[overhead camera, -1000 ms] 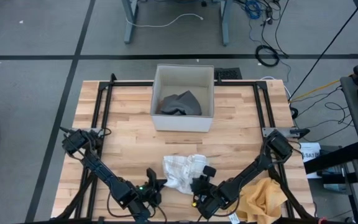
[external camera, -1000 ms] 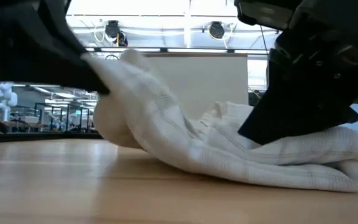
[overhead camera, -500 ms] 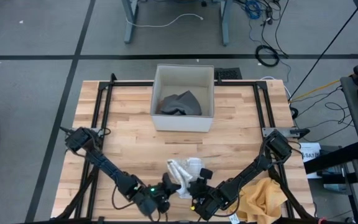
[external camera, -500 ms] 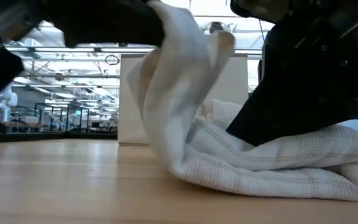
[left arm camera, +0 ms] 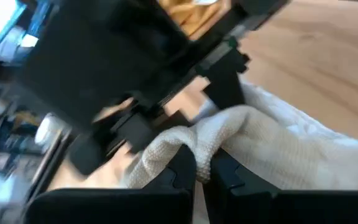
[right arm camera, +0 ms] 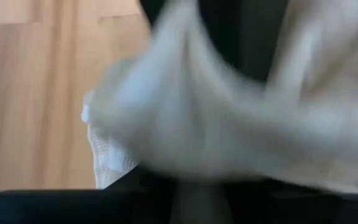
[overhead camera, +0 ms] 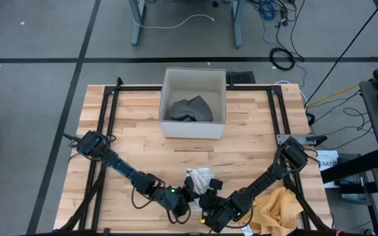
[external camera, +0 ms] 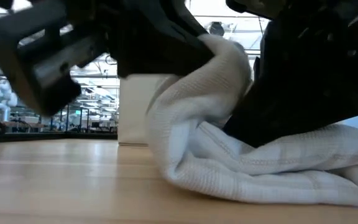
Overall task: Fold towel
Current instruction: Fold the white patterned towel
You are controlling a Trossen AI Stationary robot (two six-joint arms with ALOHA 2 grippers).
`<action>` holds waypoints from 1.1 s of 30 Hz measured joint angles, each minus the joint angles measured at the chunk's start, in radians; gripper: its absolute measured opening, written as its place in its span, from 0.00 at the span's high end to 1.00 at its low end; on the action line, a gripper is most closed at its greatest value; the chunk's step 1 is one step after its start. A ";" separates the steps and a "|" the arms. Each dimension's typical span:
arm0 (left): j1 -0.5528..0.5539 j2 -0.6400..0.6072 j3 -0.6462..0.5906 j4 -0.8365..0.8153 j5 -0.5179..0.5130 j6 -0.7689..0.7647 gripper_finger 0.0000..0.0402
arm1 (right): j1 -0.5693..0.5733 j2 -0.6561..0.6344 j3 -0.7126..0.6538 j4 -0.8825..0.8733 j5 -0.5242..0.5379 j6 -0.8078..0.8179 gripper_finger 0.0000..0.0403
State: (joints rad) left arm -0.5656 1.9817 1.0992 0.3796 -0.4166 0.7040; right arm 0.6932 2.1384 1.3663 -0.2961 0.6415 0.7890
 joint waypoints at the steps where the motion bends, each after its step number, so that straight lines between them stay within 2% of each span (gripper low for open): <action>1: 0.004 0.014 0.000 0.016 0.025 0.012 0.96 | 0.000 0.000 0.000 0.012 -0.013 -0.010 0.72; 10: 0.004 0.075 0.003 0.053 0.051 0.047 0.96 | 0.022 -0.048 -0.003 0.001 -0.055 -0.118 0.72; 14: 0.002 0.075 0.003 0.067 0.057 0.059 0.96 | 0.040 -0.094 -0.003 -0.014 -0.119 -0.137 0.72; 19: 0.007 0.079 0.000 0.053 0.041 0.066 0.95 | 0.084 -0.154 0.002 -0.094 -0.161 -0.029 0.72; 25: 0.008 0.078 0.000 0.056 0.038 0.070 0.95 | 0.144 -0.198 0.002 -0.247 -0.099 0.144 0.72; 28: 0.008 0.079 0.000 0.058 0.039 0.084 0.95 | 0.154 -0.182 0.001 -0.360 -0.059 0.240 0.72; 33: 0.007 0.079 0.000 0.074 0.039 0.096 0.95 | 0.131 -0.123 0.001 -0.390 -0.050 0.241 0.72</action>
State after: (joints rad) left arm -0.5583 2.0605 1.0992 0.4533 -0.3779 0.7997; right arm 0.8241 2.0149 1.3670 -0.6865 0.5911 1.0305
